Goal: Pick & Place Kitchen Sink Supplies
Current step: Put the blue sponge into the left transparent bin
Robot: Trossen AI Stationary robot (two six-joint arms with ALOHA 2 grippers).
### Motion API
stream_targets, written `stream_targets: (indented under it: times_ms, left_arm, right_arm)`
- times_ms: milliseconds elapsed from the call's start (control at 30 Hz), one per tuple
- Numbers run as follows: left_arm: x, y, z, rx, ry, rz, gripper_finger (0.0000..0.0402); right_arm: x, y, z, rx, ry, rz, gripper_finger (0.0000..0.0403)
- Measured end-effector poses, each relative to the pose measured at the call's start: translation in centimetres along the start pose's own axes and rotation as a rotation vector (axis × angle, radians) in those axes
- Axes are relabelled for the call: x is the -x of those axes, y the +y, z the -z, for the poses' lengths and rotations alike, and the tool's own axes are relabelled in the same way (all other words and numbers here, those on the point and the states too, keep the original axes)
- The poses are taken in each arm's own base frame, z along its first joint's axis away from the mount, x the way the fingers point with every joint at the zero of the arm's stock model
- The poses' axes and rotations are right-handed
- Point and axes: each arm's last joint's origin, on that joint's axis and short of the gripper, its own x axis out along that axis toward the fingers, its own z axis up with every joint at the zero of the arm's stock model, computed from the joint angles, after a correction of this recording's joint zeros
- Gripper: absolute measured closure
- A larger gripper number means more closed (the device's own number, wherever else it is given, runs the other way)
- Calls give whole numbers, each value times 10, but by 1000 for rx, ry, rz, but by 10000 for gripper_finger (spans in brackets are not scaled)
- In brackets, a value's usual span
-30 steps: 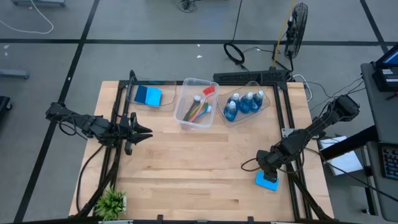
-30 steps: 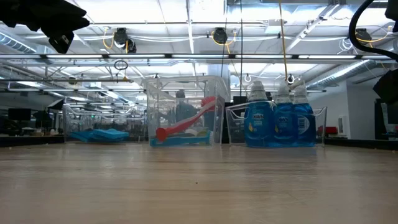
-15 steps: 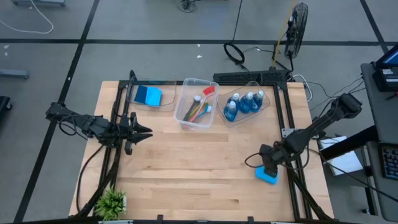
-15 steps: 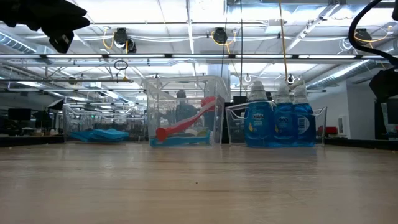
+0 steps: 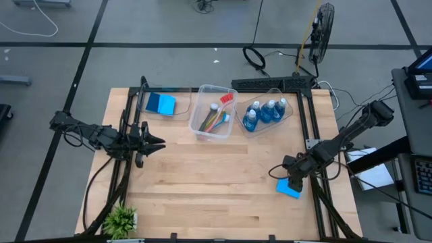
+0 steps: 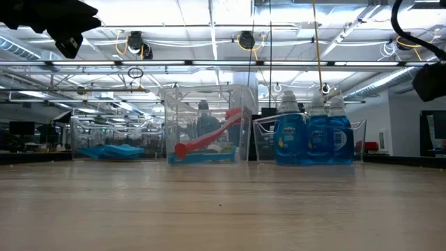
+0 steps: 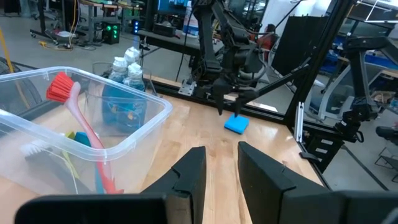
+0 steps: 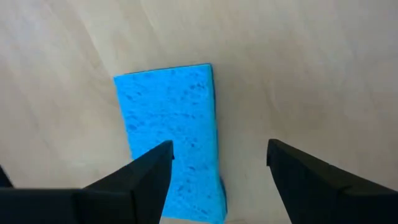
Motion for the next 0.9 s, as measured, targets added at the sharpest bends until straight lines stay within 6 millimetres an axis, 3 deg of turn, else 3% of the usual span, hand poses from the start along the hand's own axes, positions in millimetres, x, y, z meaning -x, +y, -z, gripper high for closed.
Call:
stream_targets:
  times_ms: [900]
  left_arm:
    - [0, 0, 1, -12, 7, -2, 309]
  right_arm:
    - [-30, 3, -6, 91, 74, 179, 152]
